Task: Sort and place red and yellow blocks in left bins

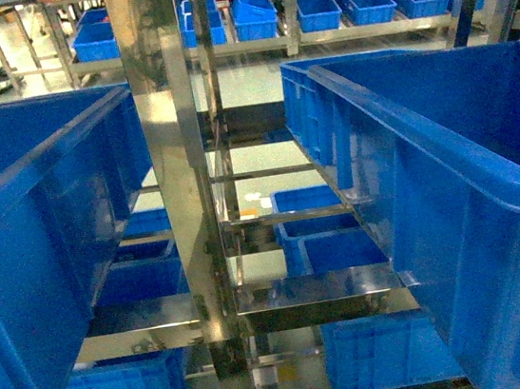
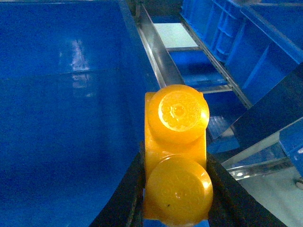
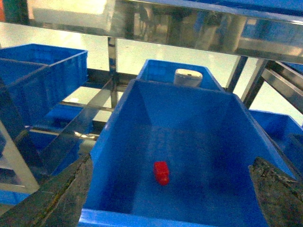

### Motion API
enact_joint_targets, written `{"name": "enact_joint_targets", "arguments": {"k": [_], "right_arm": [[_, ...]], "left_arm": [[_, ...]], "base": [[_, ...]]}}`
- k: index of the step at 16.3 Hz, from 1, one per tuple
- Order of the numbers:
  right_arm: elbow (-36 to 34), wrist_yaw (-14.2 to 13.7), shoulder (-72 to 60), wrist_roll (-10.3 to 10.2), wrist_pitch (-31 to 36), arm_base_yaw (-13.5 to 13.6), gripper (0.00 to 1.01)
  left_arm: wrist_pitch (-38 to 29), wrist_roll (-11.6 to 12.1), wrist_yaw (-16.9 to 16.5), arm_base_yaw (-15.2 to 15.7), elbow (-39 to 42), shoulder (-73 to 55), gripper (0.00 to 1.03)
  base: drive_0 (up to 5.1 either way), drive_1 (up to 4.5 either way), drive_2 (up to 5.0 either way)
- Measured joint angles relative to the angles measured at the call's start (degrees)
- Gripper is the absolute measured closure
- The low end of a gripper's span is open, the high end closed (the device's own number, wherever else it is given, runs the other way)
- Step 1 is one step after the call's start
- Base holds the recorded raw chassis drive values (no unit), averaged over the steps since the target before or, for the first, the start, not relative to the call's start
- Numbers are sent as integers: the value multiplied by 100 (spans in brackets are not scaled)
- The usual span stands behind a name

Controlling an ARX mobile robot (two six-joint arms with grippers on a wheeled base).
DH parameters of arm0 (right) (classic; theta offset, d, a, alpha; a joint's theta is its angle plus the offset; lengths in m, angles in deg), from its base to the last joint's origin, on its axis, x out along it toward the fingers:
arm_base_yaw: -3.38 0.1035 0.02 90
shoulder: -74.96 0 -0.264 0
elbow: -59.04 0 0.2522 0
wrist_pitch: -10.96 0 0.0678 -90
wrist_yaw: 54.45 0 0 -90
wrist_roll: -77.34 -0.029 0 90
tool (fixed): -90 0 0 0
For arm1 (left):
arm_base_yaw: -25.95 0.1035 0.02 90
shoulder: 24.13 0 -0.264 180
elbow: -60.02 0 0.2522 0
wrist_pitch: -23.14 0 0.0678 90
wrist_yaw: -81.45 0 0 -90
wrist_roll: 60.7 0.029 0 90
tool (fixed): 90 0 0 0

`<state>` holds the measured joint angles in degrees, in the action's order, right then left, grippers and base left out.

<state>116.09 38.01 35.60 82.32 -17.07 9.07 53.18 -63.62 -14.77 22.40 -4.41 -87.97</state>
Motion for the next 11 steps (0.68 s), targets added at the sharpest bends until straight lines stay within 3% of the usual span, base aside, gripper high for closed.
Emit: {"name": "enact_joint_targets", "arguments": {"k": [4, 6, 9, 11], "right_arm": [[2, 13, -96, 0, -24, -7, 3], [2, 13, -66, 0, -20, -7, 3], [4, 11, -66, 0, -22, -7, 3], [2, 11, -66, 0, -20, -7, 3]], "left_arm": [[70, 50, 15, 46, 0, -2, 77], [306, 245, 289, 166, -61, -205, 77], [444, 586, 411, 411, -111, -525, 77], [-341, 1069, 525, 540, -33, -866, 77]], "base": [[0, 0, 0], [0, 0, 0], [0, 0, 0], [0, 0, 0]]}}
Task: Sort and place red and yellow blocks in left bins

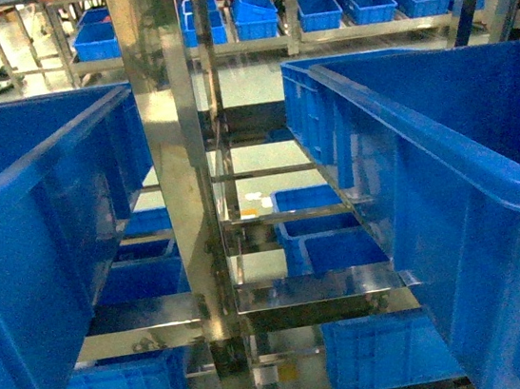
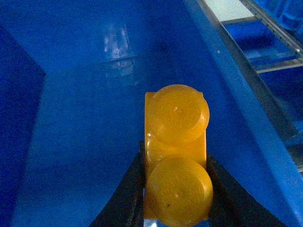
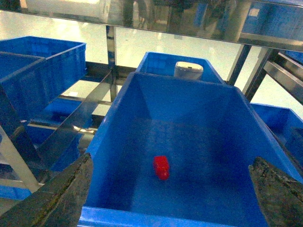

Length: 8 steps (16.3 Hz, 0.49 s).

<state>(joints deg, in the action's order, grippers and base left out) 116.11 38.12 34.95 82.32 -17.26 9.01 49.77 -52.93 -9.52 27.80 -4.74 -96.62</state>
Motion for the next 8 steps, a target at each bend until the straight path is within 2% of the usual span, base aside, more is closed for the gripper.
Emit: {"name": "enact_joint_targets", "arguments": {"k": [1, 2, 3, 4, 6, 7, 8], "right_arm": [[0, 0, 0, 0, -2, 0, 3], [0, 0, 0, 0, 2, 0, 3], [0, 0, -2, 0, -4, 0, 3], [0, 2, 0, 0, 2, 0, 3], [0, 2, -4, 0, -7, 0, 3], [0, 0, 0, 0, 4, 0, 3], [0, 0, 0, 0, 2, 0, 3]], "left_arm": [[-474, 450, 26, 116, 39, -492, 77], [-824, 802, 33, 223, 37, -992, 77], [-938, 1080, -11, 297, 22, -1388, 77], [-831, 1281, -96, 411, -44, -1670, 70], [-636, 1316, -216, 505, -247, -1578, 50], [-358, 1191, -389, 564, -413, -1274, 35], [-94, 1051, -557, 614, -476, -1051, 26]], "base": [[0, 0, 0], [0, 0, 0], [0, 0, 0], [0, 0, 0], [0, 0, 0], [0, 0, 0], [0, 0, 0]]}}
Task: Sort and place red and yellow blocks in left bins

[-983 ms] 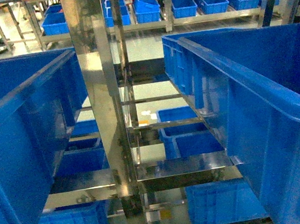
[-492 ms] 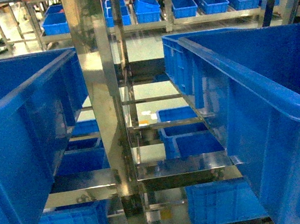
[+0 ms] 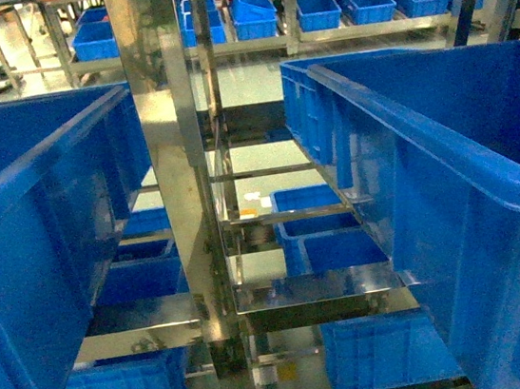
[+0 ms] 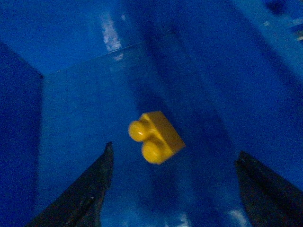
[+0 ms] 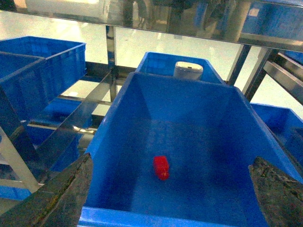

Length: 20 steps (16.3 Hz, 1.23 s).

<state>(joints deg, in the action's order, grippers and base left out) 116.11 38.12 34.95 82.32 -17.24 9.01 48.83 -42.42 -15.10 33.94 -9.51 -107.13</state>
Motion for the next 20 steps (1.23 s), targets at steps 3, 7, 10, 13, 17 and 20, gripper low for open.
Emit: {"name": "enact_joint_targets", "arguments": {"k": [3, 7, 10, 13, 17, 20], "right_arm": [[2, 0, 0, 0, -2, 0, 3], [0, 0, 0, 0, -2, 0, 3], [0, 2, 0, 0, 2, 0, 3], [-1327, -774, 761, -348, 1829, -2, 34], [-2599, -256, 1379, -413, 2315, -590, 83], [-2824, -258, 1565, -415, 2387, -564, 98]], "left_arm": [[852, -610, -726, 66, -15, 721, 4], [1985, -1047, -1416, 221, -284, 1700, 5], [1622, -1419, -1517, 94, -278, 2114, 5], [-1550, -1698, -127, -216, 1488, 2929, 27], [-3501, -1792, 553, -608, 3383, 3779, 76], [-3591, -1792, 601, -831, 3740, 4013, 91]], "base": [[0, 0, 0], [0, 0, 0], [0, 0, 0], [0, 0, 0], [0, 0, 0], [0, 0, 0]]}}
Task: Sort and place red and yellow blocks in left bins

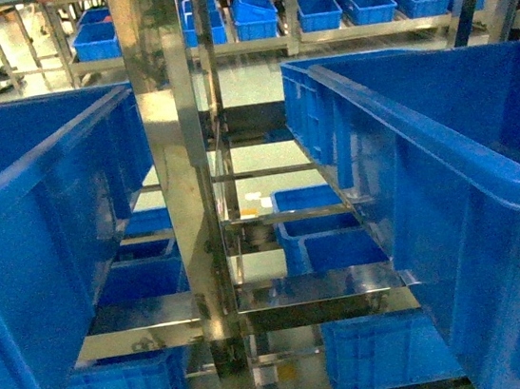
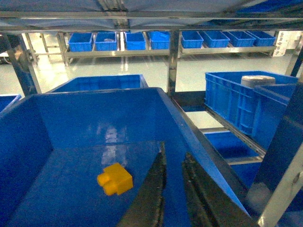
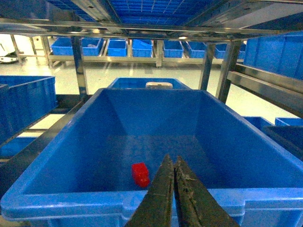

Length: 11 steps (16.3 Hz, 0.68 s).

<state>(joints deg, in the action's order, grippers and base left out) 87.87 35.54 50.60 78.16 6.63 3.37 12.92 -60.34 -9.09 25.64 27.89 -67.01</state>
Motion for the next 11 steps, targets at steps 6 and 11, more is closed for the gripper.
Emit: {"name": "enact_joint_targets", "arguments": {"k": [6, 11], "right_arm": [[-643, 2, 522, -17, 81, 0, 99], [-1047, 2, 1049, -20, -22, 0, 99]], "left_arm": [[-101, -20, 59, 39, 776, 691, 101], [173, -22, 59, 39, 1307, 1504, 101]], "base": [[0, 0, 0], [0, 0, 0]]}}
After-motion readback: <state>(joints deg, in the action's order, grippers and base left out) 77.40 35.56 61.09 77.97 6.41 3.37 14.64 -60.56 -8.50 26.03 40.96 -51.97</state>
